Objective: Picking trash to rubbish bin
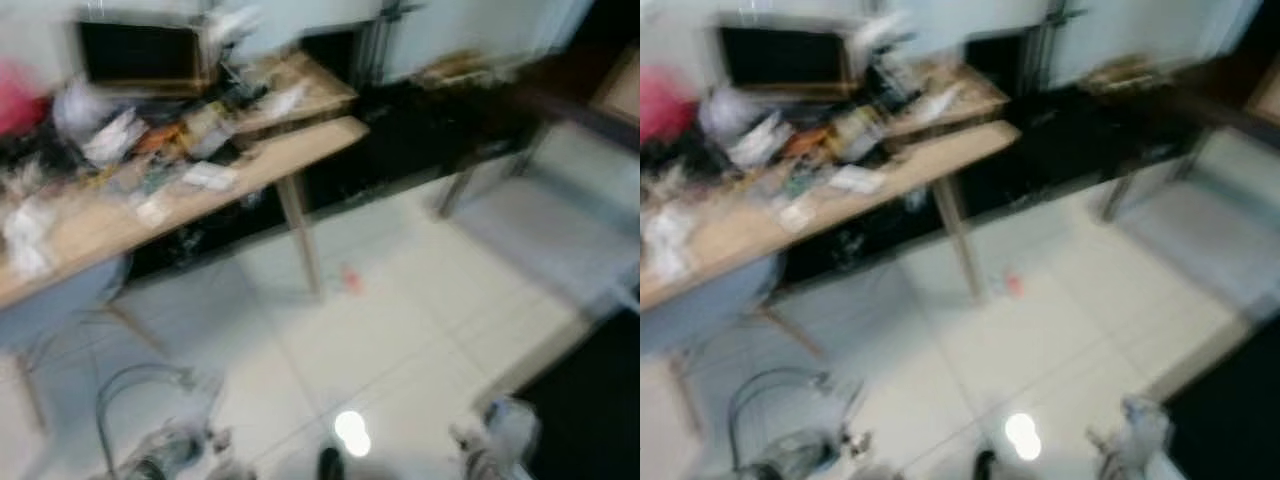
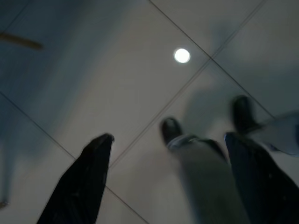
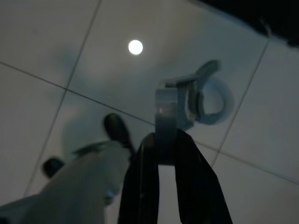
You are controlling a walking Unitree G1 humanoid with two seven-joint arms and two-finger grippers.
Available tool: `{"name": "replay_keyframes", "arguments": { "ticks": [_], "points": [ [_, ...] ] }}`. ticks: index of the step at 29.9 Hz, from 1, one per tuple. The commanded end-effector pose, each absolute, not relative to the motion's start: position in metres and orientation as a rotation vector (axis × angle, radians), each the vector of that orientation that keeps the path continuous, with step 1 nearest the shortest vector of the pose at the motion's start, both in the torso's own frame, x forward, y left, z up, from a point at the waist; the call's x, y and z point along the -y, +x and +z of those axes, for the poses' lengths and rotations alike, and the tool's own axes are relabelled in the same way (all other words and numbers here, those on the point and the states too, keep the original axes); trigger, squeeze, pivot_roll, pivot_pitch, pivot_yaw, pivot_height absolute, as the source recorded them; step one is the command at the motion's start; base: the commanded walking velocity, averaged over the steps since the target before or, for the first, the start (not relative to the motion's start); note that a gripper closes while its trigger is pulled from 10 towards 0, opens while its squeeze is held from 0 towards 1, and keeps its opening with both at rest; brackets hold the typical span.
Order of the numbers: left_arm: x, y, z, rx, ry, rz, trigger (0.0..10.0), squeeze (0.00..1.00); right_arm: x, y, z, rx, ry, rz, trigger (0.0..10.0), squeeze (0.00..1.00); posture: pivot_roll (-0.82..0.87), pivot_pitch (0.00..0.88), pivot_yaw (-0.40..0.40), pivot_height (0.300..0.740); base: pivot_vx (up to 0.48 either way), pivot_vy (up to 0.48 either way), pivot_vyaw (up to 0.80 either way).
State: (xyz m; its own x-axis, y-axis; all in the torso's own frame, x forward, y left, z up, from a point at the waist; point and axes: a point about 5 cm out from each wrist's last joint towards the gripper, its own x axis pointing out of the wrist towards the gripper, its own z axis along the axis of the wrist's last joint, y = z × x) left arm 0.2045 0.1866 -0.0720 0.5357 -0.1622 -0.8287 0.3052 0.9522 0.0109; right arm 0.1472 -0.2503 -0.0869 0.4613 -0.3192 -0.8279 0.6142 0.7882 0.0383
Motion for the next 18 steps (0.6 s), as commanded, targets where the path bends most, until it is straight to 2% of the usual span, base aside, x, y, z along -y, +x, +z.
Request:
{"name": "replay_keyframes", "arguments": {
  "ticks": [1,18],
  "points": [
    [-0.186,0.192,-0.079,-1.02,0.155,-0.283,10.0,0.0,0.25,0.146,-0.088,-0.932,0.353,-0.584,10.0,0.0,0.15,0.077,-0.041,0.74,0.0,0.0,-0.8],
    [-0.172,0.19,-0.082,-1.03,0.155,-0.293,10.0,0.0,0.246,0.143,-0.09,-0.951,0.341,-0.569,10.0,0.0,0.15,0.084,-0.038,0.74,0.0,0.0,-0.8]
  ]
}}
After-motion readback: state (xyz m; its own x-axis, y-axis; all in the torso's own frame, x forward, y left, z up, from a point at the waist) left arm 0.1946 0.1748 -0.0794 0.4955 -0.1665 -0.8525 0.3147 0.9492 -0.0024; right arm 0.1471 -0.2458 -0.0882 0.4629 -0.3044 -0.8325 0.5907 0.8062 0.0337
